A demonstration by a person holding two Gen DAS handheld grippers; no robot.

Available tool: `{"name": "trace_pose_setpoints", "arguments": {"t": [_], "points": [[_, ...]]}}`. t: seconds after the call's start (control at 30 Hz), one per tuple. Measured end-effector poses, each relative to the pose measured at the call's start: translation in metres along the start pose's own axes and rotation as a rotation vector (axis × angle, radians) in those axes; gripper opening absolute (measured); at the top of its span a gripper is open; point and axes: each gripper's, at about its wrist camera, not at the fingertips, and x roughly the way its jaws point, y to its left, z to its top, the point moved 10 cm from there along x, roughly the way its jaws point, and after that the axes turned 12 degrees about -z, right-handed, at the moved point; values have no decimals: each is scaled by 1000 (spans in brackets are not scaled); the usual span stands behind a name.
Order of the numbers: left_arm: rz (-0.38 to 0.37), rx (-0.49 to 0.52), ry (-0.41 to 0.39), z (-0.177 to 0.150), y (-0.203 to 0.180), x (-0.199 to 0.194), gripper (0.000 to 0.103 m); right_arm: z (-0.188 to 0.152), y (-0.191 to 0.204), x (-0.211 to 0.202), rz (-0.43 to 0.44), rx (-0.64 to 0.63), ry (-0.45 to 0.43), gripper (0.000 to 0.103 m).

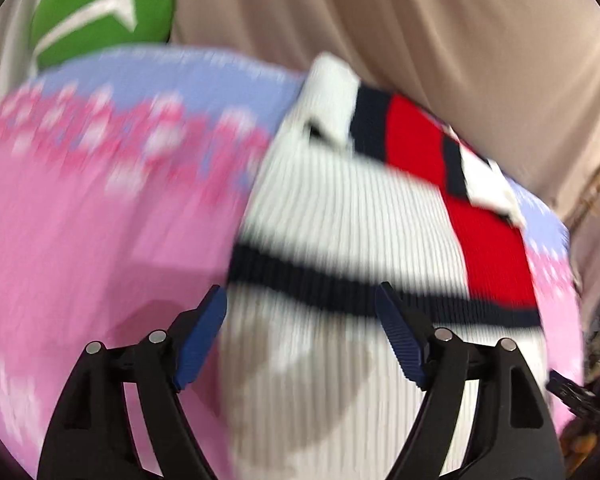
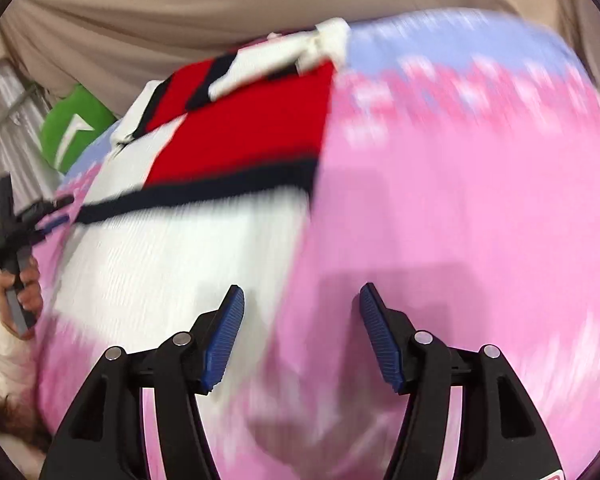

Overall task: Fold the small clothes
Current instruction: 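Lift the folded sweater edge with both grippers and raise it off the bedspread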

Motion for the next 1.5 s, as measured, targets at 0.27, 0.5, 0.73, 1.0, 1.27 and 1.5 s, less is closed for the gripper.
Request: {"name": "trace_pose_setpoints", "arguments": {"t": [0.27, 0.5, 0.73, 1.0, 1.27, 1.5], "points": [[-151, -161, -14, -60, 0, -27, 75, -12, 45, -6, 189, 66, -20, 75], [-199, -197, 12, -65, -22, -3, 11, 2, 71, 2, 200, 109, -23, 68], [-217, -166, -99, -55, -37, -42, 6, 3, 72, -33, 235, 147, -170, 7], [-316, -21, -173, -83, -80, -129, 6, -30, 59, -132, 393, 65, -434, 7], [-492, 102, -343, -121, -114, -246, 6, -87, 46, -247, 589, -31, -562, 7], [-473, 124, -318, -67, -129, -219, 7, -9, 33, -250, 671, 100, -605, 7]]}}
